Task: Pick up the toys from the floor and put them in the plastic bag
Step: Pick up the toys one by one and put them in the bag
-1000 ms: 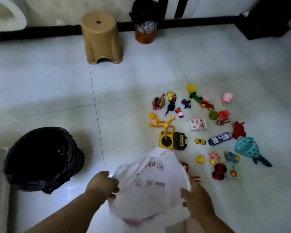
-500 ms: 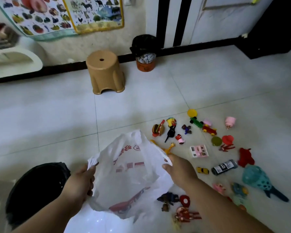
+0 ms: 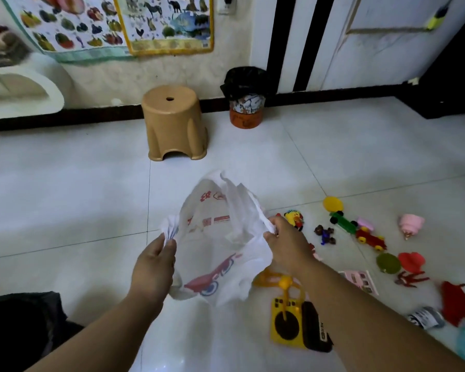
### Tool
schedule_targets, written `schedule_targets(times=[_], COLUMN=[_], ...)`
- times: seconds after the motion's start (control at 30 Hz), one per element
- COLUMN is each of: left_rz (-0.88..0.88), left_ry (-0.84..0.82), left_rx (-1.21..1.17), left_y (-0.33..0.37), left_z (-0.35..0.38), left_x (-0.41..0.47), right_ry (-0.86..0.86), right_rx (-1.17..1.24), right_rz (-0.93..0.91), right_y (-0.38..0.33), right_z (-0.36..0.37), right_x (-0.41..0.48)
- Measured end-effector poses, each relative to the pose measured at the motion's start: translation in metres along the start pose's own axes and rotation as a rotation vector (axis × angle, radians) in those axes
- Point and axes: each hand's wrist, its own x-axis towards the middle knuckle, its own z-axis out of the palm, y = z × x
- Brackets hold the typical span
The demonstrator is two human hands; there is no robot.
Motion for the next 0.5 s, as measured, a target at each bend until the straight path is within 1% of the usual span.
schedule_targets(times=[0.1,0.27,0.4,0.5], left_rz=[0.072,0.157,0.219,0.213], left_ry=[0.042,0.095,0.057,0.02], left_rx=[-0.005,-0.058,-0.052,-0.044], left_y=[-0.037,-0.095,-0.118,-0.117], left_z=[0.015,0.031,0.04,0.044], left_x=[0.03,0.071,0.093,0.104], right_ry=[0.071,0.116,0.108,0.081], right_rx=[0.017,0.032,0.051,0.158], right_rz=[-0.019,-0.08,-0.135,-0.107], right_y=[0.024,0.07,0.094,0.105], right_z=[0.038,0.087,0.107,0.109], right_x=[0.03,0.06,0.081,0.083])
